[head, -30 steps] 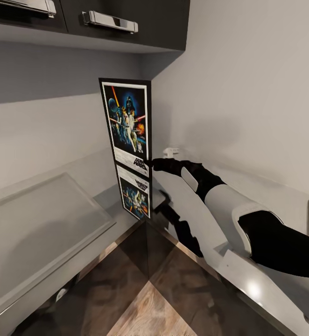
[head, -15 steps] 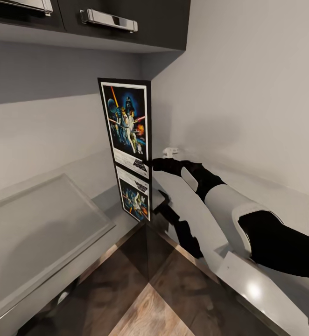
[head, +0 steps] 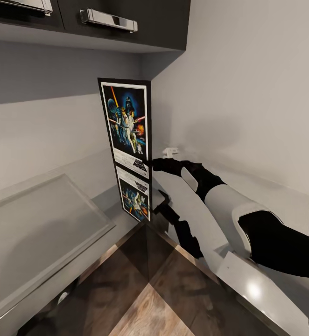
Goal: Pick up the poster from the kitchen countertop and hang it on one of the wall nails in the kitchen.
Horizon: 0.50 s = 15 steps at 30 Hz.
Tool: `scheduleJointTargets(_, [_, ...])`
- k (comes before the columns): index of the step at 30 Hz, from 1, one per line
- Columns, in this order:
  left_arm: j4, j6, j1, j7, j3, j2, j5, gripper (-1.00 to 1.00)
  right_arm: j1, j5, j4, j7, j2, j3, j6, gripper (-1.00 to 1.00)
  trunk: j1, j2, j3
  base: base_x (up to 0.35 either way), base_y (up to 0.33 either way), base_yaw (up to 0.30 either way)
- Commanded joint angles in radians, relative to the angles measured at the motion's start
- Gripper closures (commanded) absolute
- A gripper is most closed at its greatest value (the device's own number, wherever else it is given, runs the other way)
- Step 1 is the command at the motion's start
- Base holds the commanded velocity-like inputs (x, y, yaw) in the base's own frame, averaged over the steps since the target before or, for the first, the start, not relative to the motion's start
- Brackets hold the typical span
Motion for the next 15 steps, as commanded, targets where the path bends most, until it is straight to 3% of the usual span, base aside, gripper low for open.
scheduleJointTargets(1, [-0.001,-0.001,0.000,-0.006,0.003,0.000,0.001,-1.00,0.000,-0.008,-0.001,0.000,0.000,0.003,0.007,-1.00,0.000,0.000,-0.001,0.000,0.000,0.000])
scheduleJointTargets(15, [-0.001,-0.001,0.000,-0.006,0.002,0.000,0.001,-1.00,0.000,-0.008,-0.001,0.002,0.000,0.003,0.007,-1.00,0.000,0.000,-0.001,0.000,0.000,0.000])
